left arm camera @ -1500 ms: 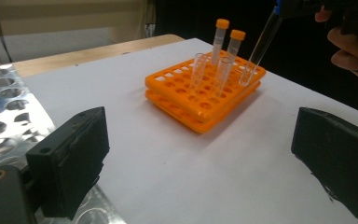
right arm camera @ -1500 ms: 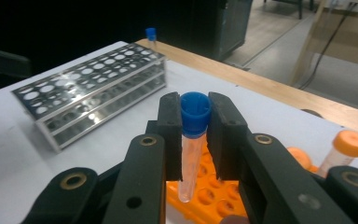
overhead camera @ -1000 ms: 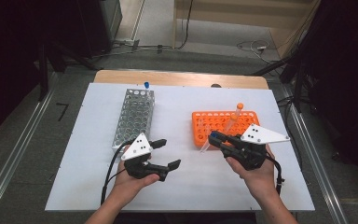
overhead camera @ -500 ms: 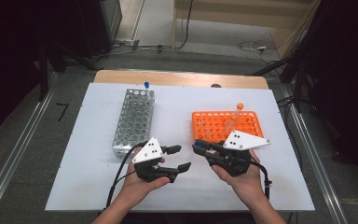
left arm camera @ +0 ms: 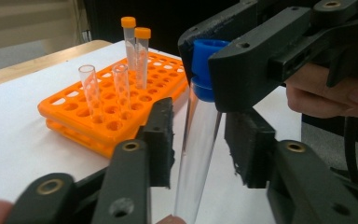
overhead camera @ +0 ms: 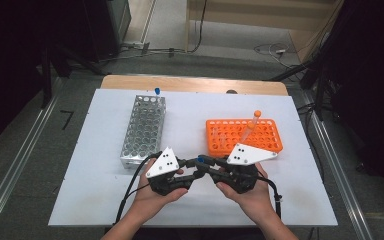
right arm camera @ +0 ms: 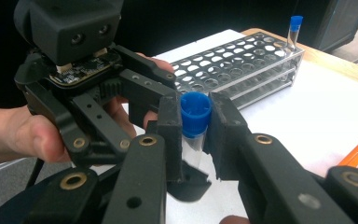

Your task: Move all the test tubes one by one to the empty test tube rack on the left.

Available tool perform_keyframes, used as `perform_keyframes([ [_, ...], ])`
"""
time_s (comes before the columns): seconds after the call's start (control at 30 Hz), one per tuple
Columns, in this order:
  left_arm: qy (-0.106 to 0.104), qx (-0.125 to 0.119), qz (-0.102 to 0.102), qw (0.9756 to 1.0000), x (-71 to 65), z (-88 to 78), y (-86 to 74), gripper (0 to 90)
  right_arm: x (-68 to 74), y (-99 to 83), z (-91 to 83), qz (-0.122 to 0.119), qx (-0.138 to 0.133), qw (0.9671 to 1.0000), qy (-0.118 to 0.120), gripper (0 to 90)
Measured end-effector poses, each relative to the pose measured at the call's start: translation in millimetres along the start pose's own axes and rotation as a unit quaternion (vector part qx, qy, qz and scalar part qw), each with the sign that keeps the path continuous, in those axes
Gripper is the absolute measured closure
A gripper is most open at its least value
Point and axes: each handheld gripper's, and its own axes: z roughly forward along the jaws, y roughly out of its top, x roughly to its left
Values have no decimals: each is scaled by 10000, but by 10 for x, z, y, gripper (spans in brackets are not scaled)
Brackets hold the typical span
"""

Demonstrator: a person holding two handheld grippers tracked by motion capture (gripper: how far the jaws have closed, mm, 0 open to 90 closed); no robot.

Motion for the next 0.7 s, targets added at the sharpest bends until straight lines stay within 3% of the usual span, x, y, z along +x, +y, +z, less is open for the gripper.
perform_keyframes([
  [0.17,-5,-25,46,10000,2,-16,1,747,-2,-5,1,14,-4,10000,13,743],
  [0.47,-91,-20,124,9999,-7,-18,0,769,5,-9,4,9,-16,10000,19,729],
  [0.5,-83,-13,133,9999,-7,-20,1,770,9,-9,-1,-4,-27,10000,35,691],
  [0.53,-63,-11,147,9999,-3,-23,1,770,13,-1,-16,8,-91,10000,35,555],
  [0.57,-61,-24,126,9999,2,-25,0,770,13,-1,-16,8,-91,10000,35,555],
  [0.7,-15,-60,76,10000,42,-52,4,771,-2,14,-71,86,-253,9996,98,401],
])
